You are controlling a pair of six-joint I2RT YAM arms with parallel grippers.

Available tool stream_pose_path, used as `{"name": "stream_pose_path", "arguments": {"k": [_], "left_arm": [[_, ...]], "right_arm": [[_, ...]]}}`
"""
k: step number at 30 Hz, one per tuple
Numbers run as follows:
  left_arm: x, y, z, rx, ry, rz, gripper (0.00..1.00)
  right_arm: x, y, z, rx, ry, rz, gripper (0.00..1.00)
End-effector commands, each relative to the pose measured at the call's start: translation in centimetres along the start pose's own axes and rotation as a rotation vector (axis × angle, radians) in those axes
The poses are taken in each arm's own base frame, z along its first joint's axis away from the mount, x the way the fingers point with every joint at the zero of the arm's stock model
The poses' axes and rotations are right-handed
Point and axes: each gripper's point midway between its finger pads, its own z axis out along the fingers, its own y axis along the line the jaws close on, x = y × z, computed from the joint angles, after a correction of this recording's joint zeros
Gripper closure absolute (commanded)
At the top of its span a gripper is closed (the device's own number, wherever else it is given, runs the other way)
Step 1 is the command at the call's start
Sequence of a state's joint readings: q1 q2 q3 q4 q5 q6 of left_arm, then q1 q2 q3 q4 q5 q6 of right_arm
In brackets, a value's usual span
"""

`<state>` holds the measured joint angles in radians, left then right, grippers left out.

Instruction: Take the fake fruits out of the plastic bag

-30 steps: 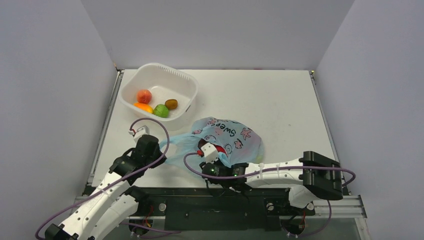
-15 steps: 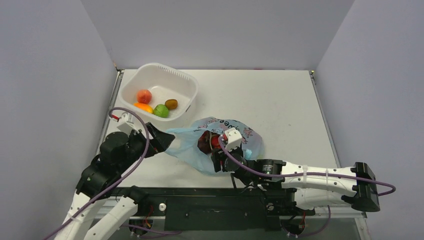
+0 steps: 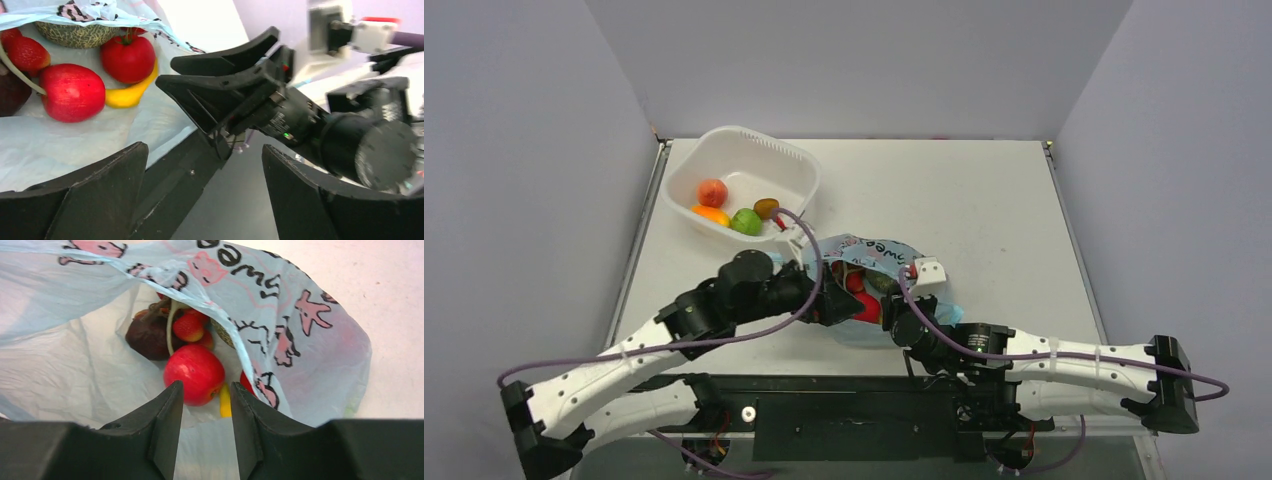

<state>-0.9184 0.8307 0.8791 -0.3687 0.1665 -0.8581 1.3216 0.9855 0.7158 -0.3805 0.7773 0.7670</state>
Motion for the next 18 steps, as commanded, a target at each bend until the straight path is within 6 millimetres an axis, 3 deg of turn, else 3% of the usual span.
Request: {"name": "stream_pose_path", "arguments": {"k": [1, 4, 7, 9, 11, 15, 17, 18], "left_arm": [[-0.7, 0.3, 4.5, -0.061, -0.069, 0.051, 0.22], [1.2, 4.8, 7.6, -0.175, -0.050, 0.049, 0.36], [3.0, 8.7, 8.9, -0.273, -0.035, 0.051, 0.48], [4.4, 11.8, 9.0, -0.358, -0.023, 0.055, 0.50], [6.9, 15.1, 8.4, -0.441, 0.032, 0.042, 0.54], [10.1, 18.4, 6.4, -0.523, 0.052, 0.010, 0.60], [10.9, 19.3, 5.1, -0.520, 0.021, -0.030, 0.56], [11.0, 19.2, 5.0, -0.504, 0.001, -0.062, 0.49]], "right_arm": [[0.8, -2.6, 0.0, 0.074, -0.028, 0.057, 0.65], [3.1, -3.7, 0.3, 0.078, -0.005, 0.060, 0.67], [4.4, -4.5, 0.6, 0.092, 0.001, 0.071, 0.67], [5.4, -5.7, 1.2, 0.127, 0.015, 0.072, 0.67], [6.4, -7.1, 1.8, 0.161, 0.048, 0.085, 0.69], [6.7, -8.9, 2.2, 0.193, 0.068, 0.114, 0.80], [6.3, -9.5, 2.1, 0.210, 0.051, 0.126, 0.80], [6.0, -9.7, 2.1, 0.213, 0.048, 0.134, 0.80]]}}
